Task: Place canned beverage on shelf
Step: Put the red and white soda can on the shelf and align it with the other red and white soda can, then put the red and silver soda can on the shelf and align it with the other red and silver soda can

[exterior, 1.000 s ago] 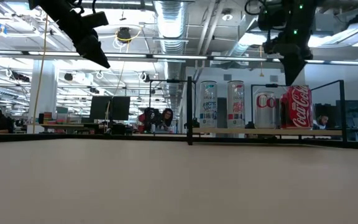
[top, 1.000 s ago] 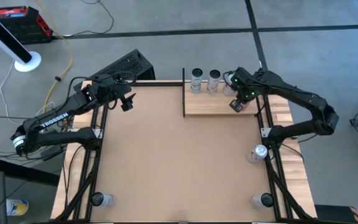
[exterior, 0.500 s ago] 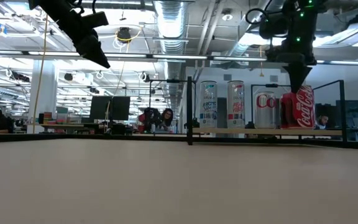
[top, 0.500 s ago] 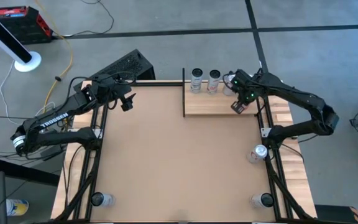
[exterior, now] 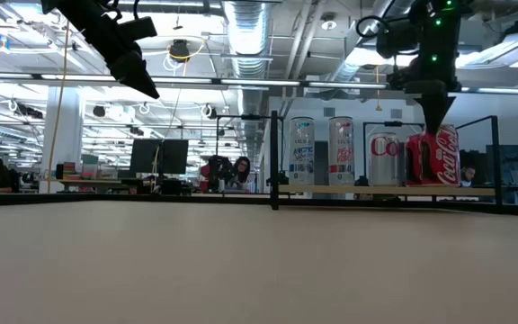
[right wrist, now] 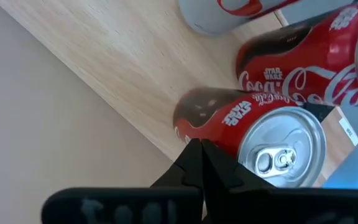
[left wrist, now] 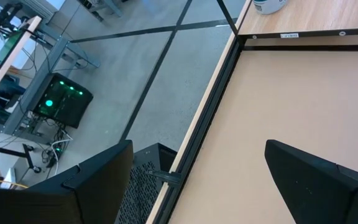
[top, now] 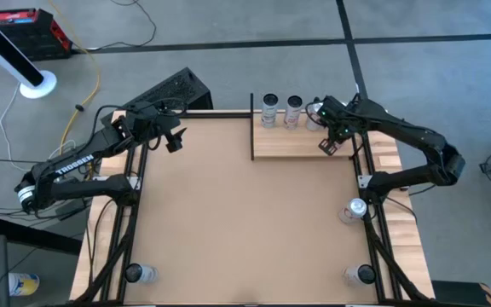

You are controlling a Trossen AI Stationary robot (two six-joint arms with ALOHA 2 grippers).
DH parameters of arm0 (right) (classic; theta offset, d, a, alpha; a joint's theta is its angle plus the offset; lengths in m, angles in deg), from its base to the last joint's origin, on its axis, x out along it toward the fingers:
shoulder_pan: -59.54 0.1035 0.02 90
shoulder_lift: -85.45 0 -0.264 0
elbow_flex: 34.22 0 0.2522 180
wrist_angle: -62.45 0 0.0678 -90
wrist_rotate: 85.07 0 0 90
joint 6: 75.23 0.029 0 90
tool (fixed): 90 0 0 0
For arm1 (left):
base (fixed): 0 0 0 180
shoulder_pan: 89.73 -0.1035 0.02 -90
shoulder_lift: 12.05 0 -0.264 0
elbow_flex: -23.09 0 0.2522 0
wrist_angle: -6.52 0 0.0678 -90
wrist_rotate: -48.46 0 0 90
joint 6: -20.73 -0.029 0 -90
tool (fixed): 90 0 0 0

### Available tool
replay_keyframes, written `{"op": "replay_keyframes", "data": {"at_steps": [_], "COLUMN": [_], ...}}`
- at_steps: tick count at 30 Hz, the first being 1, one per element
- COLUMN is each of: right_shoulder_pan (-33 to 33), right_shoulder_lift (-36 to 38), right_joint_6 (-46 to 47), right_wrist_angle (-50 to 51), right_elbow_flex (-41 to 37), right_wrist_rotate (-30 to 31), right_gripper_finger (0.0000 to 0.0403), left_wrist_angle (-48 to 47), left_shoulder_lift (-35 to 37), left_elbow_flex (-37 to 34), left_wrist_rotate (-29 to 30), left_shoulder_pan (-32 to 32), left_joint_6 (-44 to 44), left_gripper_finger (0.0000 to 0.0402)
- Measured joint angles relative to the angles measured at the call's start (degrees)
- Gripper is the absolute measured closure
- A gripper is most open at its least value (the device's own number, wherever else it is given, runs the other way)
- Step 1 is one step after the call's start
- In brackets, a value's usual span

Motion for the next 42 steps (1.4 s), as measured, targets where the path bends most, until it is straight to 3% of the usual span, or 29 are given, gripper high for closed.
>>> {"op": "replay_keyframes", "data": {"at_steps": [6,11,14,21,24,28,32,35,42], "right_shoulder_pan": [2.04,7.65,15.66,43.75,53.92,62.36,66.31,66.55,66.39], "right_shoulder_lift": [1.66,4.00,5.39,5.75,5.74,5.73,6.11,5.99,5.97], "right_joint_6": [0.25,7.49,17.72,47.23,58.25,69.36,72.82,72.02,70.46], "right_wrist_angle": [-0.44,4.39,8.25,15.87,16.37,20.68,20.59,20.88,20.69], "right_elbow_flex": [0.86,3.21,3.30,3.32,3.32,3.31,2.43,2.03,2.03], "right_wrist_rotate": [-0.77,-13.15,-18.02,-24.95,-24.93,-22.32,-17.28,-17.11,-16.87], "right_gripper_finger": [0.0381,0.0382,0.0382,0.0382,0.0381,0.0379,0.0364,0.0341,0.0235], "left_wrist_angle": [0.02,-0.21,-0.20,-0.24,-0.24,-0.25,-0.26,-0.26,-0.24], "left_shoulder_lift": [0.00,0.00,0.00,0.00,0.00,0.00,0.00,0.00,0.00], "left_elbow_flex": [0.00,0.00,0.00,0.00,0.00,0.00,0.00,0.00,0.00], "left_wrist_rotate": [0.01,0.00,0.00,0.00,0.00,0.00,0.00,-0.02,-0.02], "left_shoulder_pan": [-0.01,-0.01,-0.01,0.00,-0.01,-0.01,0.00,-0.01,-0.02], "left_joint_6": [-0.14,-0.13,-0.10,0.02,0.02,0.02,0.02,-0.01,-0.13], "left_gripper_finger": [0.0051,0.0051,0.0051,0.0051,0.0051,0.0051,0.0051,0.0051,0.0051]}}
